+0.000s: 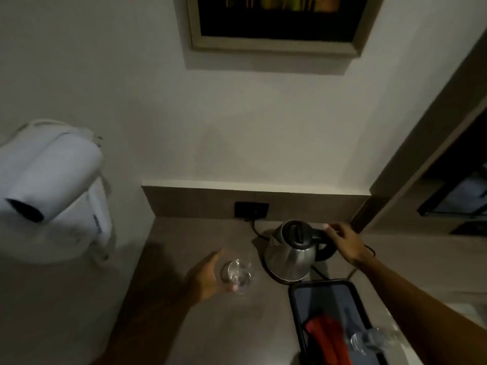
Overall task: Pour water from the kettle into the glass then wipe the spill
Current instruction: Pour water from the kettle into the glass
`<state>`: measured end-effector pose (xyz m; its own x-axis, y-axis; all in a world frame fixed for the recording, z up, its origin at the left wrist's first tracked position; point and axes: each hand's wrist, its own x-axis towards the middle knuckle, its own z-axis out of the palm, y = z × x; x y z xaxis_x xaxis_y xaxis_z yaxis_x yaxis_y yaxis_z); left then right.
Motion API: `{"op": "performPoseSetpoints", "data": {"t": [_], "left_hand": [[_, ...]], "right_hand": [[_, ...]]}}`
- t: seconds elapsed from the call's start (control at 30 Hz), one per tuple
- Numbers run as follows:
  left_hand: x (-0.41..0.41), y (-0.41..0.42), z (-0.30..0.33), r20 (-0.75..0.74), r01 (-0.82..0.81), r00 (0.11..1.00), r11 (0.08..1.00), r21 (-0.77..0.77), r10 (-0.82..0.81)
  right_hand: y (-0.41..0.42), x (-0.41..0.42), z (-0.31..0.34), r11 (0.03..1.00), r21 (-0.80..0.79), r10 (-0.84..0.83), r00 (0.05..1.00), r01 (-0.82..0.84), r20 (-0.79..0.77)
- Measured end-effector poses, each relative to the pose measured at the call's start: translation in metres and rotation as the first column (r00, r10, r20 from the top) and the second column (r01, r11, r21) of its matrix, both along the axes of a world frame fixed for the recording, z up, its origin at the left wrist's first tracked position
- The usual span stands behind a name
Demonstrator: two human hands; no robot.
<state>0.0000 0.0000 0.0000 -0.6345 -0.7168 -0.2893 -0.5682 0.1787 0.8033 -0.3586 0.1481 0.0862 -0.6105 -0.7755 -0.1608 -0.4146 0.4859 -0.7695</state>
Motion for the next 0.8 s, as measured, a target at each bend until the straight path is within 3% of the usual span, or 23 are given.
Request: {"op": "performPoseSetpoints", "data": {"t": [0.07, 0.23, 0.4, 0.6, 0.7, 0.8], "left_hand": [[-0.003, 0.000, -0.023, -0.027, 0.041, 0.999, 0.999, -0.010, -0.041], [-0.014, 0.012, -0.052, -0.074, -0.061, 0.995, 0.996, 0.058, 0.065], [-0.025, 0.014, -0.051, 0.001, -0.097, 0.995, 0.995, -0.007, 0.097], [-0.026, 0.013, -0.035, 0.143, -0.029, 0.989, 0.993, -0.111, 0.045], [-0.025, 0.012, -0.031, 0.155, -0.014, 0.987, 0.990, -0.140, 0.036], [-0.024, 0.012, -0.031, 0.145, -0.005, 0.989, 0.988, -0.151, 0.027]], "right_hand": [[-0.008, -0.005, -0.017, 0.996, -0.064, -0.052, 0.997, 0.055, 0.048], [-0.018, -0.007, -0.057, 0.924, -0.212, -0.278, 0.940, 0.319, 0.198], [-0.026, -0.004, -0.070, 0.873, -0.262, -0.368, 0.908, 0.412, 0.200], [-0.037, 0.021, -0.040, 0.931, -0.273, -0.244, 0.969, 0.244, 0.032], [-0.042, 0.040, -0.015, 0.964, -0.261, -0.103, 0.981, 0.056, -0.166], [-0.049, 0.058, 0.006, 0.971, -0.214, 0.015, 0.925, -0.104, -0.379]]}}
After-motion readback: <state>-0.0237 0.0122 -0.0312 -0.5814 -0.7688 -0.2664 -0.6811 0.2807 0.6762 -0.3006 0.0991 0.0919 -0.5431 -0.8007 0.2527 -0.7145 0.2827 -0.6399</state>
